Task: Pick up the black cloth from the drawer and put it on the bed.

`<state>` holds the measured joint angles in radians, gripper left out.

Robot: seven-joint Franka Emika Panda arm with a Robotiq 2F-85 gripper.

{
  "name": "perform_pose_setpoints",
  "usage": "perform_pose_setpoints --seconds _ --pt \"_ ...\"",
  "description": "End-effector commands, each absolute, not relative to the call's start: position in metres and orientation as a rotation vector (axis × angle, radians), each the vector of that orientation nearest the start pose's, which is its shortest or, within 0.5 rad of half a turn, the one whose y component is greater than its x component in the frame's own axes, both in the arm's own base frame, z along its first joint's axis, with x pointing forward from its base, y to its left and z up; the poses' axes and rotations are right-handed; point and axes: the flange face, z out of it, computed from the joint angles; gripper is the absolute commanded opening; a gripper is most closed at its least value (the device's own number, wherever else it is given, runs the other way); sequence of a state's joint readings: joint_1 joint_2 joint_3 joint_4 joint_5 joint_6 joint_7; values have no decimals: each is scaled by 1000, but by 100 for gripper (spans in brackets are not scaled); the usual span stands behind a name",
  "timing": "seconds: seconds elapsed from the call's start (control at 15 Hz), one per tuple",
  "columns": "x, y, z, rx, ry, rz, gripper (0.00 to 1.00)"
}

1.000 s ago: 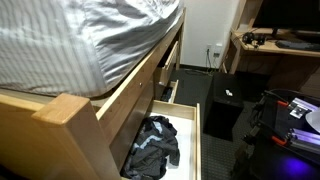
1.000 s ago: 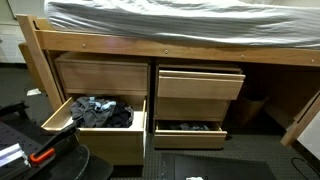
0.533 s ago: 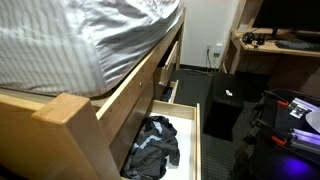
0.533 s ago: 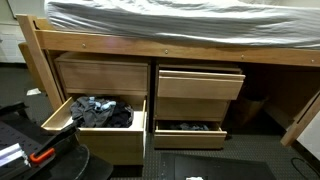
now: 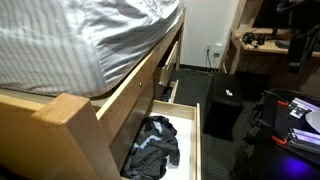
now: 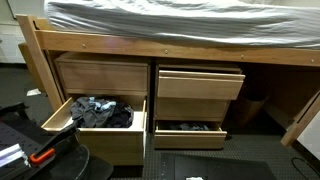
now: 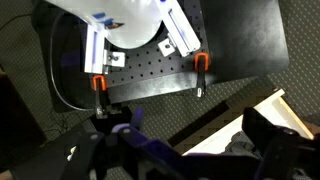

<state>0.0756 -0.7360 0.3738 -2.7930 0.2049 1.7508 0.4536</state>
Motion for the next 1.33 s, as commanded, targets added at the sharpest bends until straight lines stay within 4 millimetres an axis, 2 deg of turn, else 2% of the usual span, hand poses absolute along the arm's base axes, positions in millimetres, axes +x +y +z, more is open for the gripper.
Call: perform_pose_setpoints --seconds 0.0,0.2,0.27,0.4,0.47,0.53,0.67,0.8,0.93,1.13,1.27 --pt "276 142 305 -3260 293 579 100" --pt "284 147 253 -3227 283 652 100" --pt "284 143 240 -3231 288 695 100" --pt "280 140 212 -3223 311 800 100" --pt "272 137 203 -3199 303 916 100" --pt "280 140 225 -3220 296 794 100" --pt "274 137 206 -3194 303 906 100" --pt "273 138 201 -3188 301 931 100" --pt "285 141 202 -3200 341 800 100" --pt "307 150 177 -3240 329 529 100" --pt "315 160 154 -3237 303 398 100"
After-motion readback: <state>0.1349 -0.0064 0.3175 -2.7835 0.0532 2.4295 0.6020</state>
